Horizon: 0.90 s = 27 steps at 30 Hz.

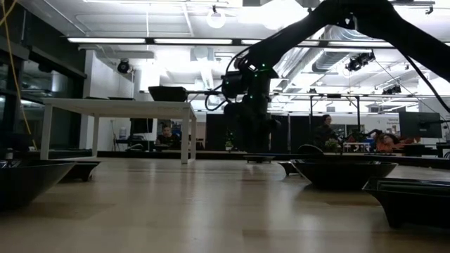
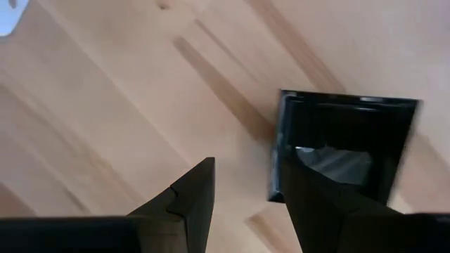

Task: Pick & Place Mini shaped plates
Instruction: Stack the black square plate on the black square plate on the shelf

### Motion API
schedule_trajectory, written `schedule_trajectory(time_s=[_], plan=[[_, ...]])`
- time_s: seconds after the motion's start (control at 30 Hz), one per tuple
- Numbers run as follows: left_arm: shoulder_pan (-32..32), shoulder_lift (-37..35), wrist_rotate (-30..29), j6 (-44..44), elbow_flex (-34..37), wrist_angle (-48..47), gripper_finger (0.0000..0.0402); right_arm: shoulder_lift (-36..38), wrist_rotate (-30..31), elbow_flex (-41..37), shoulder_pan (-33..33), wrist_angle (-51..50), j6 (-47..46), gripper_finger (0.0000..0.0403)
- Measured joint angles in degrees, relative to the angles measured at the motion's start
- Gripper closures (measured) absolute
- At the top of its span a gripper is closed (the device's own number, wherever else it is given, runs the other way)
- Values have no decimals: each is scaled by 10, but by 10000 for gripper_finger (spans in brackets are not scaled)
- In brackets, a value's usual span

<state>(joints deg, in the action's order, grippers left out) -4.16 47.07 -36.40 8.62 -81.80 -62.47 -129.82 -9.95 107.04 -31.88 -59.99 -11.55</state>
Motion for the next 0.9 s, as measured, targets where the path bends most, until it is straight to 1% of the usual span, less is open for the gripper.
schedule_trajectory(time_s=[0.33, 0.47, 0.6, 0.9], plan=[[0, 0, 11, 0, 0, -6, 259, -15, 34, -1, -1, 1, 0, 247], [0, 0, 11, 0, 0, -7, 259, -16, 35, -1, -3, 3, 1, 247], [0, 0, 10, 1, 0, -7, 259, -27, 21, -1, -8, 8, 1, 247], [0, 0, 9, 1, 0, -7, 259, -27, 31, 0, -9, 14, 12, 247]])
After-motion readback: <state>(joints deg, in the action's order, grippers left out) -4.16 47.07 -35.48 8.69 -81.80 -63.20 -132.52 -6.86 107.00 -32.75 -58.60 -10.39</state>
